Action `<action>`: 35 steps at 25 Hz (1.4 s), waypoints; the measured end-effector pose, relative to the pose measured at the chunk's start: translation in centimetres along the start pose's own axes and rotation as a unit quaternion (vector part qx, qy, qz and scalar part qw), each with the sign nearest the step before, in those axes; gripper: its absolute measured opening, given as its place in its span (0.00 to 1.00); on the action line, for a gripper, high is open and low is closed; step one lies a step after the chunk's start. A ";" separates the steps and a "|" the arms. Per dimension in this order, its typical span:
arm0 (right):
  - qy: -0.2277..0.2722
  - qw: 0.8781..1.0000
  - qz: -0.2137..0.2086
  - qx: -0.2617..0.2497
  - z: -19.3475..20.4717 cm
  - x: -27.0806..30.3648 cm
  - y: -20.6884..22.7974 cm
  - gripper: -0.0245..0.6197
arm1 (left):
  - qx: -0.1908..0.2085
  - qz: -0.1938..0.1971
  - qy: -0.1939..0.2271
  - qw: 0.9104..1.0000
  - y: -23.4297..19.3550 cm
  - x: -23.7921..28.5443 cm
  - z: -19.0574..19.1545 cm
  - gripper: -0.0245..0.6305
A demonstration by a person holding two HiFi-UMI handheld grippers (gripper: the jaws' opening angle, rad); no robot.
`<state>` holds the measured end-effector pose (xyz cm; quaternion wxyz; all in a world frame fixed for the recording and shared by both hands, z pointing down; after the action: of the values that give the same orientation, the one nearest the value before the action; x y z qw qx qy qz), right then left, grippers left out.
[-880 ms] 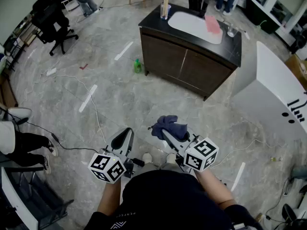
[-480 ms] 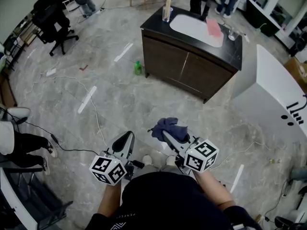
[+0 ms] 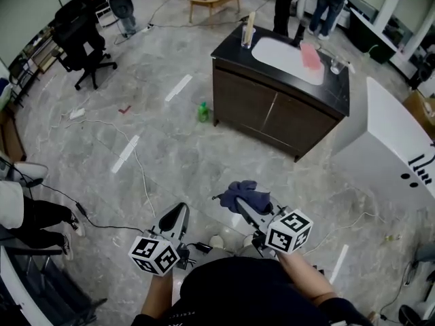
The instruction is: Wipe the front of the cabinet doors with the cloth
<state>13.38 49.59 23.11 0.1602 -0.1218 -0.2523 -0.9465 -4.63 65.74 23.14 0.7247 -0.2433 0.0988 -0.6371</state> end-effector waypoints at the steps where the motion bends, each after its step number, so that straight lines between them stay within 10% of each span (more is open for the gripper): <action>1: 0.001 1.000 0.000 -0.001 0.0 0.4 -0.3 0.20 | -0.001 -0.002 0.000 1.000 -0.7 -0.3 -0.1 0.07; 12: -0.013 1.000 0.004 0.009 -1.0 3.9 1.1 0.21 | -0.020 -0.020 -0.003 1.000 -4.0 0.5 -0.5 0.07; 35: -0.011 0.999 -0.050 -0.009 -10.9 12.8 15.8 0.21 | 0.005 -0.029 0.002 1.000 -5.5 20.4 -7.6 0.07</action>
<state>5.79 27.85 24.81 0.1090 -0.1204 -0.2515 -0.9541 -9.41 43.85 22.59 0.7067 -0.2413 0.0898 -0.6590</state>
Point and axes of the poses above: the fingertips, and each gripper's own axes: x forward along the fingers, y to its right, z out of its underside, the point moved 7 cm from there along -x, backward along the fingers, and after that the axes turned 12 degrees about z, right-handed, at the moved point
